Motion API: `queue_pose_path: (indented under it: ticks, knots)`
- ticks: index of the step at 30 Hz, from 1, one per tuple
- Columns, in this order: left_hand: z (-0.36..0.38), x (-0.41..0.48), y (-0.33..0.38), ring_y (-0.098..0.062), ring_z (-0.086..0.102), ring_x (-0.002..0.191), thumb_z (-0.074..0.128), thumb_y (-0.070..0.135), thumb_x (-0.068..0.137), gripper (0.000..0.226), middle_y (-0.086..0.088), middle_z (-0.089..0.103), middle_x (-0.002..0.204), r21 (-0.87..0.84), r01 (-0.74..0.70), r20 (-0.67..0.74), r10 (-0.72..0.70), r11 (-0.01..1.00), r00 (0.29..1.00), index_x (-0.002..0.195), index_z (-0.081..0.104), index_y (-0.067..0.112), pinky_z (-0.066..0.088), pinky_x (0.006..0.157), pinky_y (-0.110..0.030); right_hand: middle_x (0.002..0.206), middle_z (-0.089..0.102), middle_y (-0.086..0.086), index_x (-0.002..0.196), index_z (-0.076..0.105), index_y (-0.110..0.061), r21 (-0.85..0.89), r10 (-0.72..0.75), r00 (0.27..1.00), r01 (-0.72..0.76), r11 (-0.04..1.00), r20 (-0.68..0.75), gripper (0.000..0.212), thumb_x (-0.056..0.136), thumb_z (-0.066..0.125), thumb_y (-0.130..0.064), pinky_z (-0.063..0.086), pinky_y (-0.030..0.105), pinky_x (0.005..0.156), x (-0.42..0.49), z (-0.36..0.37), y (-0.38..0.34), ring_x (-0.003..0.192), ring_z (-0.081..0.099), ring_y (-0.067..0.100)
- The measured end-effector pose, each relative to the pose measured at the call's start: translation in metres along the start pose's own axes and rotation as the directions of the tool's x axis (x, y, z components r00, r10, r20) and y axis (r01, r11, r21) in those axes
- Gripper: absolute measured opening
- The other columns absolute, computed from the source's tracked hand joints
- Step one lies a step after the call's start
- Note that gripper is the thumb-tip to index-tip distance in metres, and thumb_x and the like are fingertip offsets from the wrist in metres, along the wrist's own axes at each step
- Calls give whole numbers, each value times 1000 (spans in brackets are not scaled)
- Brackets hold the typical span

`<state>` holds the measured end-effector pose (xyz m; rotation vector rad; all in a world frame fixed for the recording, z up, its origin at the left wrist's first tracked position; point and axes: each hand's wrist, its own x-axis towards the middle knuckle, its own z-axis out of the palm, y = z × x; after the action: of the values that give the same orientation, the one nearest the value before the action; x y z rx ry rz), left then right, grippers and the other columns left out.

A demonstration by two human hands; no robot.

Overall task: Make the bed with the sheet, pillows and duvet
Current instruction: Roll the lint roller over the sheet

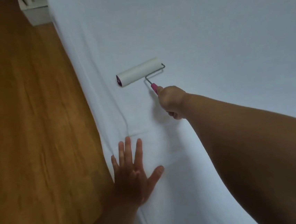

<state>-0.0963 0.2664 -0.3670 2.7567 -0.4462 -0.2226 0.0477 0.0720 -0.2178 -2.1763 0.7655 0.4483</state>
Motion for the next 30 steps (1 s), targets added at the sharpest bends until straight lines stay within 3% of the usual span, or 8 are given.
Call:
queue_pose_path:
  ticks: [4,7,10,11,13,16,21,30]
  knots:
    - [4,1,-3,-26,0,154,34,87,81,99,-1,-3,168,-20,-21,2,21,1000,1000,159,7,32,15,118,-62,79,50,13,67,32,-35,-152,72,997,-65,986,42,34,99,27,-47,45,33,55,-7,8,33,65,53,28]
    - [0,0,-5,-25,-5,154,31,85,84,97,1,-7,167,-56,-23,18,24,998,1000,159,1,33,13,119,-62,67,54,13,75,50,-17,-138,197,980,-194,971,14,57,90,28,-67,41,24,42,-32,0,61,47,51,23]
    - [-6,-3,-6,-21,-11,153,28,86,84,96,5,-12,167,-95,-22,34,26,995,999,159,-3,35,8,120,-59,89,58,18,83,55,-33,-286,135,988,-109,952,70,37,98,29,-54,50,34,48,-71,-10,100,66,64,32]
    - [-8,-4,-6,-20,-12,153,28,86,84,95,6,-12,167,-106,-20,32,24,994,999,158,-3,36,7,121,-58,101,57,19,102,58,-39,-378,90,988,-36,925,125,29,100,29,-44,52,37,57,-85,-13,117,81,67,36]
    - [-11,-6,-7,-17,-12,153,26,85,84,93,8,-12,166,-121,-14,28,18,993,999,158,-3,37,6,122,-55,118,53,18,149,28,-45,-582,11,980,107,806,197,53,99,31,-26,47,35,68,-116,-17,152,98,63,40]
    - [-15,-11,-4,-15,-15,152,19,84,86,90,9,-14,166,-77,21,43,-17,997,999,157,-5,37,6,123,-51,117,50,12,156,-5,-42,-631,-24,974,165,758,226,75,96,34,-17,41,30,68,-162,-14,207,83,51,29]
    - [-14,-40,21,-16,-23,150,3,83,87,84,7,-25,163,25,156,85,-158,987,984,154,-19,36,3,124,-46,99,38,3,154,-15,-40,-579,-3,973,141,803,233,84,95,37,-13,37,30,76,-233,-11,279,84,42,25]
    - [5,-131,84,-19,-19,151,4,78,91,80,5,-21,165,74,278,89,-284,958,955,156,-15,35,5,124,-47,105,43,7,153,-22,-32,-551,-3,977,122,825,212,87,95,39,-10,45,37,81,-349,-2,382,89,52,28]
